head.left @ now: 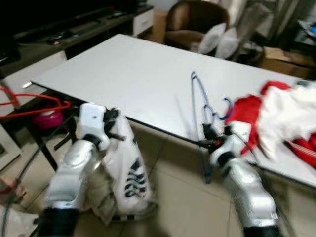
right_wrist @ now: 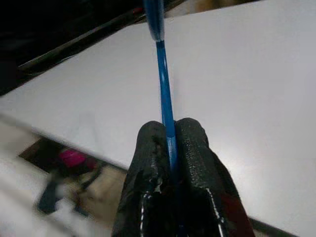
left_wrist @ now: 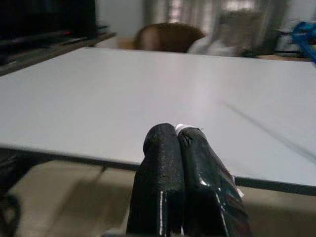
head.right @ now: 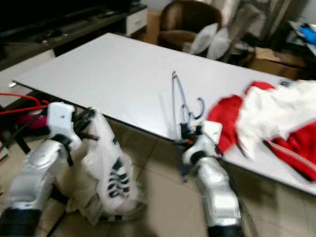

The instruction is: Hang hanger

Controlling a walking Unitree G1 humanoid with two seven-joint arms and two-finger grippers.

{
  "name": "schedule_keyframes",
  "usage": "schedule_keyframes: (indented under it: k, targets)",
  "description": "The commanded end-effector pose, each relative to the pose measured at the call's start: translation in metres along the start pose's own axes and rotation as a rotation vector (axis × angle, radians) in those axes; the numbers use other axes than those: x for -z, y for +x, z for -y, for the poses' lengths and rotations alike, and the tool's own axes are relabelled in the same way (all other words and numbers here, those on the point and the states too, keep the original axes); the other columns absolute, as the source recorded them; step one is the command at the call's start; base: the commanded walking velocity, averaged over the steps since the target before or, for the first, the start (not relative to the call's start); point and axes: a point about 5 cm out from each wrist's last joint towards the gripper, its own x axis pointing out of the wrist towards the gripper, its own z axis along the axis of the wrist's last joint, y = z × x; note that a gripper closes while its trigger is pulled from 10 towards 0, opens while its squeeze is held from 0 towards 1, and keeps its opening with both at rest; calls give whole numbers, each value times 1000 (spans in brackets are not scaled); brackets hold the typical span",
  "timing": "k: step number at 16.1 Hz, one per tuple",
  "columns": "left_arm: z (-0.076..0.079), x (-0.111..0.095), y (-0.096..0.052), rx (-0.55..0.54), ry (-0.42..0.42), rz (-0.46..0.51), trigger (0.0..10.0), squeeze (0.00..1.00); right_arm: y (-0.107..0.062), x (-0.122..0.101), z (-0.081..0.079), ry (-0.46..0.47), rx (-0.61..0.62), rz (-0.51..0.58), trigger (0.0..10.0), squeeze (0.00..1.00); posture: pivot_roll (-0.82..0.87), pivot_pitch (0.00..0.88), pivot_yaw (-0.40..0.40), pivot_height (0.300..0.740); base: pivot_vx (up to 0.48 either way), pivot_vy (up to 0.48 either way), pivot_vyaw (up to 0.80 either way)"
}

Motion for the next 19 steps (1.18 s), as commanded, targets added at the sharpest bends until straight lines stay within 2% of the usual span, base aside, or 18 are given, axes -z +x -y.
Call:
schedule_keyframes:
  k: [1,19]
  targets:
    - [5,-7,4,17,3,33,10000,0,-2,-4,7,0,15,8,10000,0,0,0,-44,740,356,0,0]
    - [5,-8,5,15,8,43,10000,0,1,-6,6,-61,18,23,10000,0,3,0,-47,740,349,0,0]
